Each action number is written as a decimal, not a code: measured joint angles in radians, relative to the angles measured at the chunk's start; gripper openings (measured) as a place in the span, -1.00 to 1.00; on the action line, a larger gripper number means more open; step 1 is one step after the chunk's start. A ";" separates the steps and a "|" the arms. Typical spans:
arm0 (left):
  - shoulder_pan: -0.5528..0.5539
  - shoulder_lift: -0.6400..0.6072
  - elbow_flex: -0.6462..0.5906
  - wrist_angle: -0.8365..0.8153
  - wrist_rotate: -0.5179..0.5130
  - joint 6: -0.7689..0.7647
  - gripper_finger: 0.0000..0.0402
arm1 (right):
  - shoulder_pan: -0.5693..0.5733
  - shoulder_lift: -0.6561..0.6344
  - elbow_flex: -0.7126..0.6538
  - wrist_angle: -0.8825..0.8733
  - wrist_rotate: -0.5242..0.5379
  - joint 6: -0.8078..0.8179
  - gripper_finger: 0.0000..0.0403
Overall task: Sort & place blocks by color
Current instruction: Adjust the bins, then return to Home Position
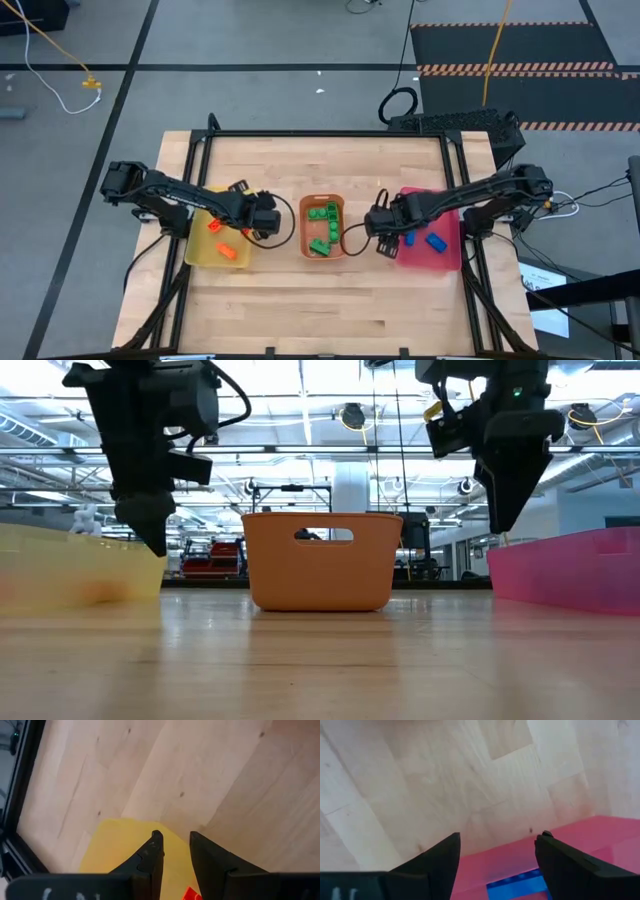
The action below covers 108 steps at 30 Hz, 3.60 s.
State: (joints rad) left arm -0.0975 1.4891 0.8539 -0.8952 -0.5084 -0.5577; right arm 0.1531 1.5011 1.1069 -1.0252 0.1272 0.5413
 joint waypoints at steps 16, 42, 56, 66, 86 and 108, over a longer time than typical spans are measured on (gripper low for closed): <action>-0.021 -0.091 0.000 0.133 -0.076 0.145 -0.52 | 0.019 -0.015 0.001 0.023 0.004 -0.109 0.19; -0.127 -0.247 0.000 0.243 -0.073 0.138 -0.52 | 0.122 -0.060 -0.162 0.037 -0.073 0.124 0.19; -0.136 -0.246 0.000 0.428 -0.076 0.300 -0.52 | 0.130 -0.255 -0.165 0.292 0.089 -0.002 0.19; -0.142 -0.246 0.000 0.518 -0.073 0.393 -0.52 | 0.130 -0.356 -0.189 0.361 0.182 -0.053 0.19; -0.081 -0.479 -0.076 0.780 0.188 0.586 -0.97 | 0.060 -0.557 -0.385 0.936 0.204 -0.470 -0.94; -0.008 -1.286 -0.604 0.754 0.307 0.519 -1.00 | 0.049 -1.143 -0.819 1.065 0.128 -0.450 -1.00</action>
State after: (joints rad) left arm -0.1051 0.2027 0.2495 -0.1414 -0.2016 -0.0391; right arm 0.2024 0.3580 0.2883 0.0393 0.2552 0.0909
